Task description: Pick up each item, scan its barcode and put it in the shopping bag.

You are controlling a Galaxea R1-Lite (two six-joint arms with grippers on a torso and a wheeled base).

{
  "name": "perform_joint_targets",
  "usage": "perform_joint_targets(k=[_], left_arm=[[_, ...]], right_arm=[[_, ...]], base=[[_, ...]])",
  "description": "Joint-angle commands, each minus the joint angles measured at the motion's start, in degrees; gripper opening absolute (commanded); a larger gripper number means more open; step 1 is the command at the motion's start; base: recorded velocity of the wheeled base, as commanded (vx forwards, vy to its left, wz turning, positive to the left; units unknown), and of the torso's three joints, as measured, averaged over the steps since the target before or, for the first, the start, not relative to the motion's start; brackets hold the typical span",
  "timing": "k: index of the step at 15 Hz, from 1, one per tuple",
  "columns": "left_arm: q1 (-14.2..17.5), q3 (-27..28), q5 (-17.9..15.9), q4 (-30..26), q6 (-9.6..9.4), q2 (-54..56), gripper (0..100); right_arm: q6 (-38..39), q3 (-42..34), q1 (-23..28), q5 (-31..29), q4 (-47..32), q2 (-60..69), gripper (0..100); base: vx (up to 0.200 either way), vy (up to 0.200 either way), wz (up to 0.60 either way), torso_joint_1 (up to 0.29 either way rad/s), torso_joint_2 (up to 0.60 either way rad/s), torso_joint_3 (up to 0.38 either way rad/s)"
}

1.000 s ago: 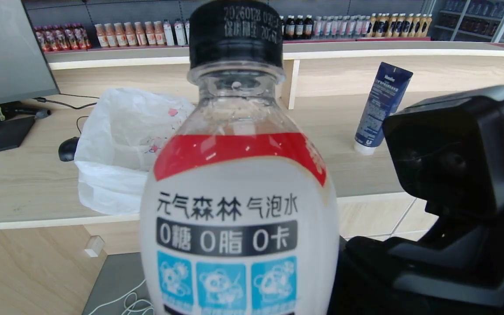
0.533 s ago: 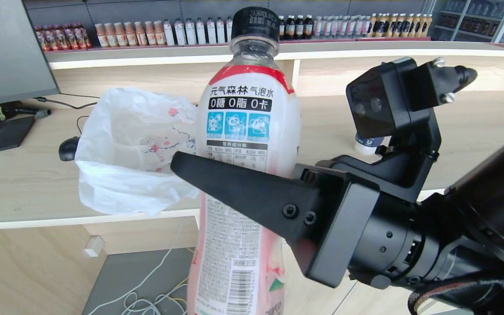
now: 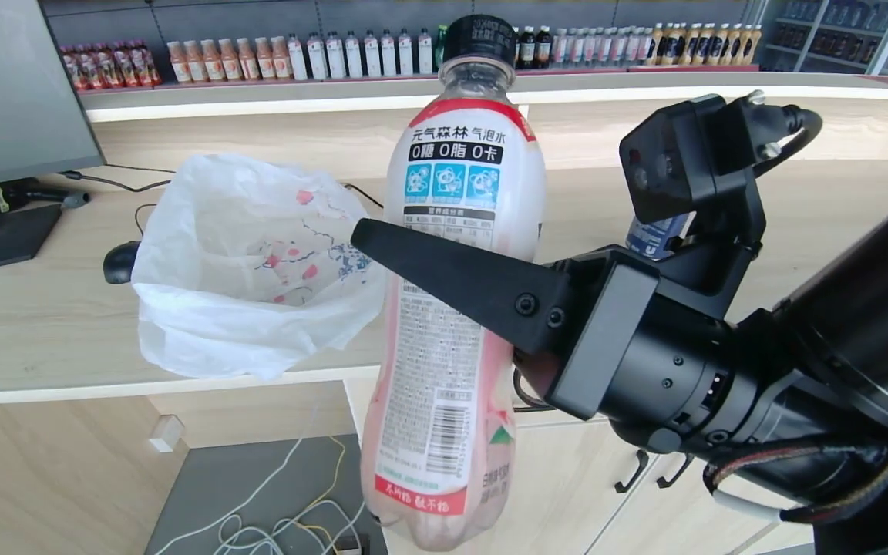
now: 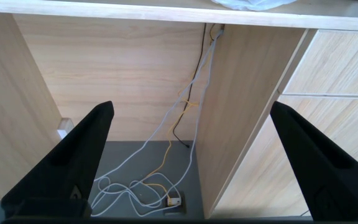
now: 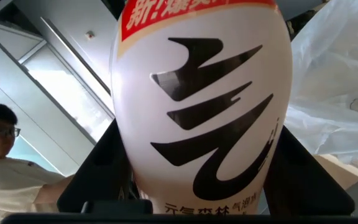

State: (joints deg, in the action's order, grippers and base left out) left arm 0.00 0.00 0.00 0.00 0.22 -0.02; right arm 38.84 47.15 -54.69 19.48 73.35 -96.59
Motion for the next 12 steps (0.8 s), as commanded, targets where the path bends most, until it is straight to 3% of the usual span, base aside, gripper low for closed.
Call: perform_joint_targets(k=[1, 12], left_arm=[[0.0, 0.0, 0.0, 0.0, 0.04, 0.02, 100], [0.0, 0.0, 0.0, 0.0, 0.04, 0.02, 100]], right_arm=[[1.15, 0.57, 0.55, 0.03, 0.04, -0.01, 0], [2.56, 1.01, 2.48, 2.67, 0.04, -0.01, 0]], base=[[0.0, 0.0, 0.0, 0.0, 0.0, 0.0], [0.0, 0.0, 0.0, 0.0, 0.0, 0.0]])
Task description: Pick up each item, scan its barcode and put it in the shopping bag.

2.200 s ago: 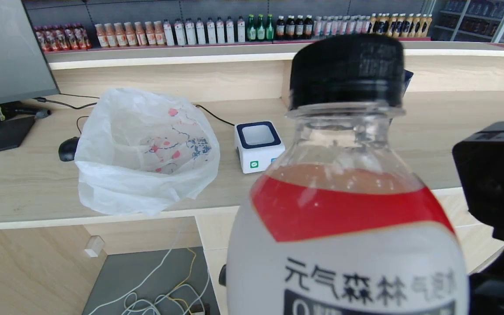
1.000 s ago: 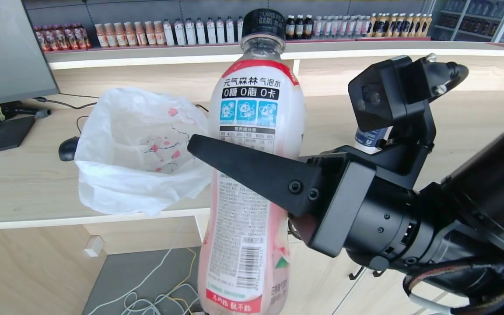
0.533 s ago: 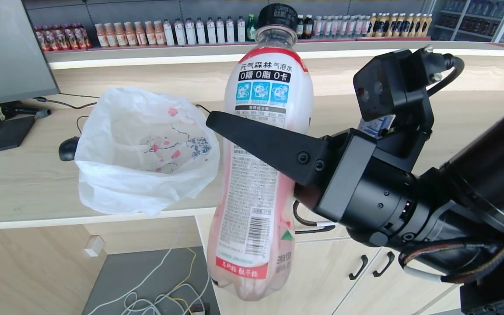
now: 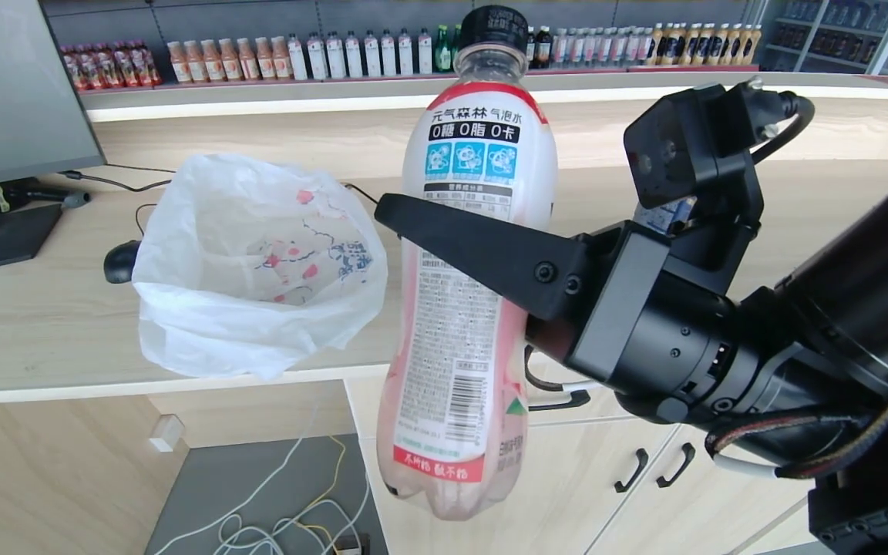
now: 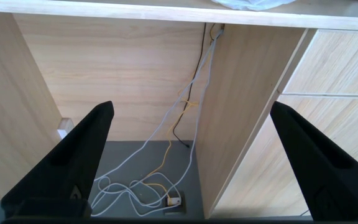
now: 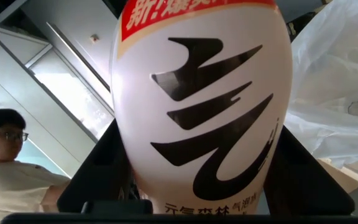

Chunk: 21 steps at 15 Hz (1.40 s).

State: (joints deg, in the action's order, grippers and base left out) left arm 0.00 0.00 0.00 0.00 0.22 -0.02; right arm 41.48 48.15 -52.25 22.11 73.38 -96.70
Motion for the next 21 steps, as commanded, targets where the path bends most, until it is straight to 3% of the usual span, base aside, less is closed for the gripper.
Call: perform_joint_targets(k=[1, 9, 12, 15, 21], left_arm=[[0.0, 0.0, 0.0, 0.0, 0.04, 0.02, 100], [0.0, 0.0, 0.0, 0.0, 0.04, 0.02, 100], [0.0, 0.0, 0.0, 0.0, 0.04, 0.02, 100], [0.0, 0.0, 0.0, 0.0, 0.04, 0.02, 100], [0.0, 0.0, 0.0, 0.0, 0.04, 0.02, 100]], right_arm=[[0.35, 0.19, 0.04, 0.03, 0.01, 0.19, 0], [-1.76, -0.78, 1.01, 1.97, 1.6, 1.51, 0], [-7.73, -6.05, 1.1, 1.88, 9.42, 2.39, 0], [-16.44, -12.91, 3.21, 1.62, 10.21, 6.34, 0], [-30.06, -21.08, 19.64, -0.93, 10.12, 11.44, 0]], base=[[0.0, 0.0, 0.0, 0.0, 0.0, 0.0], [0.0, 0.0, 0.0, 0.0, 0.0, 0.0], [0.0, 0.0, 0.0, 0.0, 0.0, 0.0], [0.0, 0.0, 0.0, 0.0, 0.0, 0.0], [0.0, 0.0, 0.0, 0.0, 0.0, 0.0]])
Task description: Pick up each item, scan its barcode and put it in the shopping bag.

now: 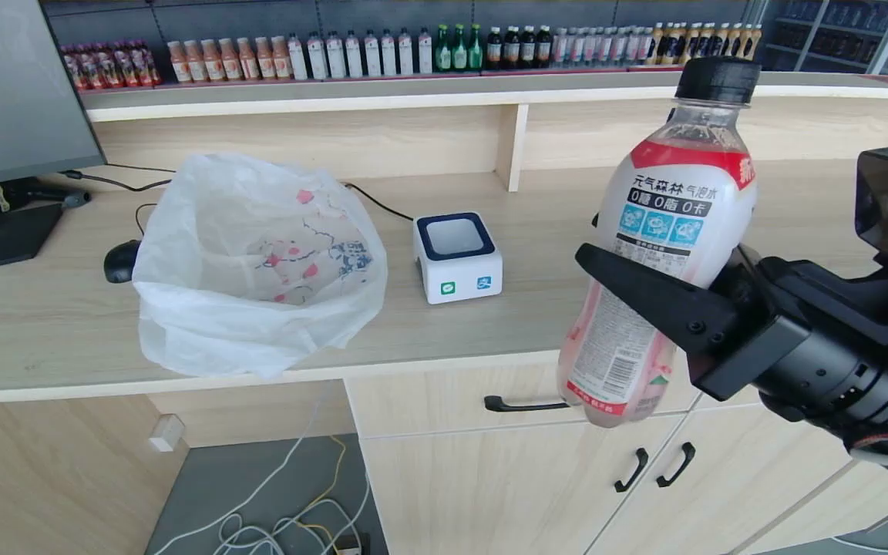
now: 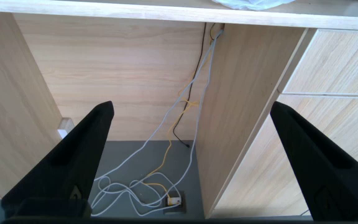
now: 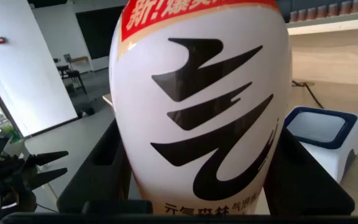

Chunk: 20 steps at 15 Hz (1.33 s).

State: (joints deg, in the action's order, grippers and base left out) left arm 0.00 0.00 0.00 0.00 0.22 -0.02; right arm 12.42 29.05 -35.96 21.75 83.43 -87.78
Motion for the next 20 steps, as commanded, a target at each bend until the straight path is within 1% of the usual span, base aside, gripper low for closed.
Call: perform_joint_targets(k=[1, 2, 4, 5, 6, 7, 8, 9, 13, 15, 17, 20], left_arm=[[0.0, 0.0, 0.0, 0.0, 0.04, 0.02, 100], [0.0, 0.0, 0.0, 0.0, 0.04, 0.02, 100], [0.0, 0.0, 0.0, 0.0, 0.04, 0.02, 100], [0.0, 0.0, 0.0, 0.0, 0.04, 0.02, 100], [0.0, 0.0, 0.0, 0.0, 0.04, 0.02, 100], [0.0, 0.0, 0.0, 0.0, 0.04, 0.02, 100], [0.0, 0.0, 0.0, 0.0, 0.04, 0.02, 100], [0.0, 0.0, 0.0, 0.0, 0.04, 0.02, 100], [0.0, 0.0, 0.0, 0.0, 0.04, 0.02, 100], [0.0, 0.0, 0.0, 0.0, 0.13, 0.02, 100], [0.0, 0.0, 0.0, -0.09, 0.13, 0.02, 100], [0.0, 0.0, 0.0, 0.0, 0.13, 0.02, 100]], right_arm=[[-1.7, -3.21, 4.59, -4.7, -0.11, 3.76, 0], [-3.46, -3.91, 5.82, -10.41, -0.02, 4.38, 0], [-6.53, -2.77, 8.98, -20.78, 0.42, 4.46, 0], [-7.24, -2.68, 10.74, -24.91, 0.5, 4.9, 0], [-7.68, -3.21, 12.5, -26.49, 0.5, 5.43, 0], [-8.12, -3.56, 14.43, -26.67, 0.5, 5.69, 0], [-8.29, -3.65, 14.6, -26.67, 0.5, 5.69, 0], [-9.17, -3.65, 16.71, -26.76, 0.5, 5.78, 0], [-9.43, -5.58, 17.77, -26.85, 2.09, 5.78, 0], [-10.14, -4.0, 20.32, -26.85, 2.09, 5.96, 0], [-10.4, -4.27, 20.58, -26.85, 2.17, 6.31, 0], [-10.49, -4.97, 20.67, -26.76, 2.17, 6.93, 0]], base=[[0.0, 0.0, 0.0, 0.0, 0.0, 0.0], [0.0, 0.0, 0.0, 0.0, 0.0, 0.0], [0.0, 0.0, 0.0, 0.0, 0.0, 0.0], [0.0, 0.0, 0.0, 0.0, 0.0, 0.0], [0.0, 0.0, 0.0, 0.0, 0.0, 0.0], [0.0, 0.0, 0.0, 0.0, 0.0, 0.0], [0.0, 0.0, 0.0, 0.0, 0.0, 0.0], [0.0, 0.0, 0.0, 0.0, 0.0, 0.0], [0.0, 0.0, 0.0, 0.0, 0.0, 0.0], [0.0, 0.0, 0.0, 0.0, 0.0, 0.0], [0.0, 0.0, 0.0, 0.0, 0.0, 0.0], [0.0, 0.2, 0.0, -0.004, 0.0, 0.007]])
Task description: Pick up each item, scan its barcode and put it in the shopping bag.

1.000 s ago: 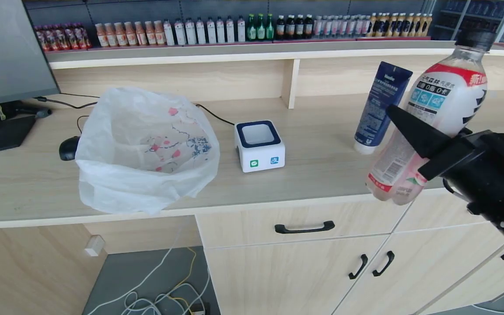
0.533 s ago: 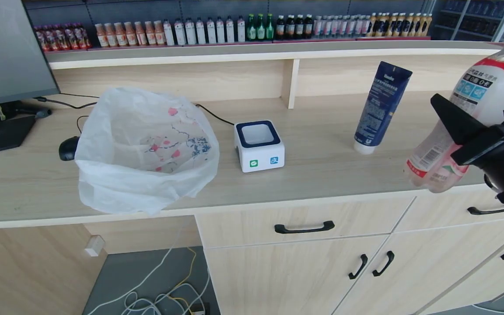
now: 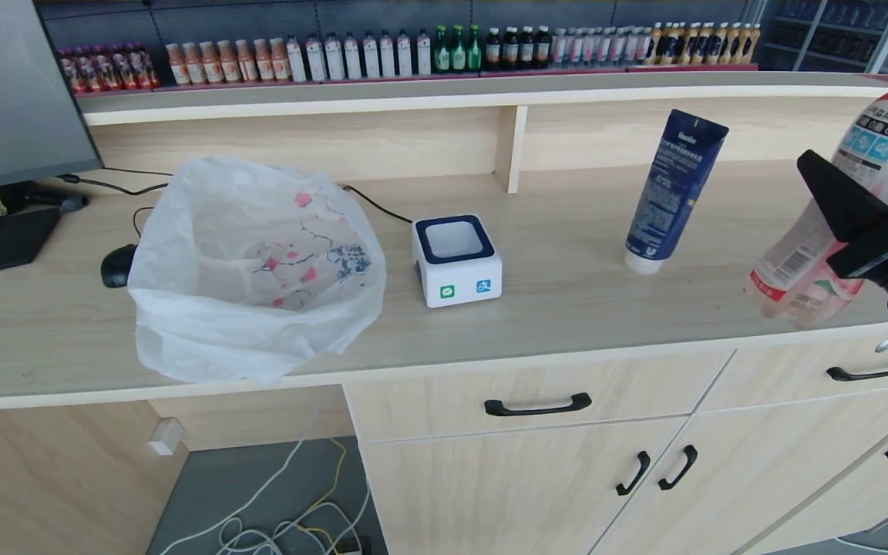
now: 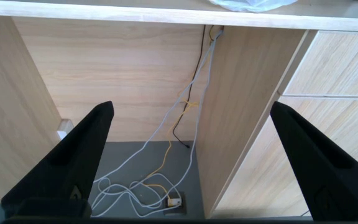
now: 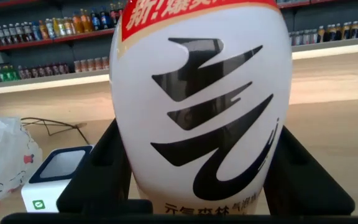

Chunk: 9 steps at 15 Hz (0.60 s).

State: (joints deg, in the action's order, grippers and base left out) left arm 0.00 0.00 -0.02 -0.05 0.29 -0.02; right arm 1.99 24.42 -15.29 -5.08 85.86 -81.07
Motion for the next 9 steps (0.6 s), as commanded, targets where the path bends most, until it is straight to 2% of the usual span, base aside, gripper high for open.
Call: perform_joint_targets(k=[1, 9], left_arm=[[0.0, 0.0, 0.02, 0.05, 0.06, 0.02, 100], [-0.09, 0.0, 0.02, 0.05, -0.03, 0.02, 100]], right_arm=[[-0.14, 0.1, -0.01, 0.07, -0.25, -0.14, 0], [-0.67, 2.04, 0.08, -0.1, 2.3, -4.01, 0]], base=[[0.0, 0.2, 0.0, -0.002, 0.0, 0.002], [0.0, 0.2, 0.0, 0.004, 0.01, 0.002]])
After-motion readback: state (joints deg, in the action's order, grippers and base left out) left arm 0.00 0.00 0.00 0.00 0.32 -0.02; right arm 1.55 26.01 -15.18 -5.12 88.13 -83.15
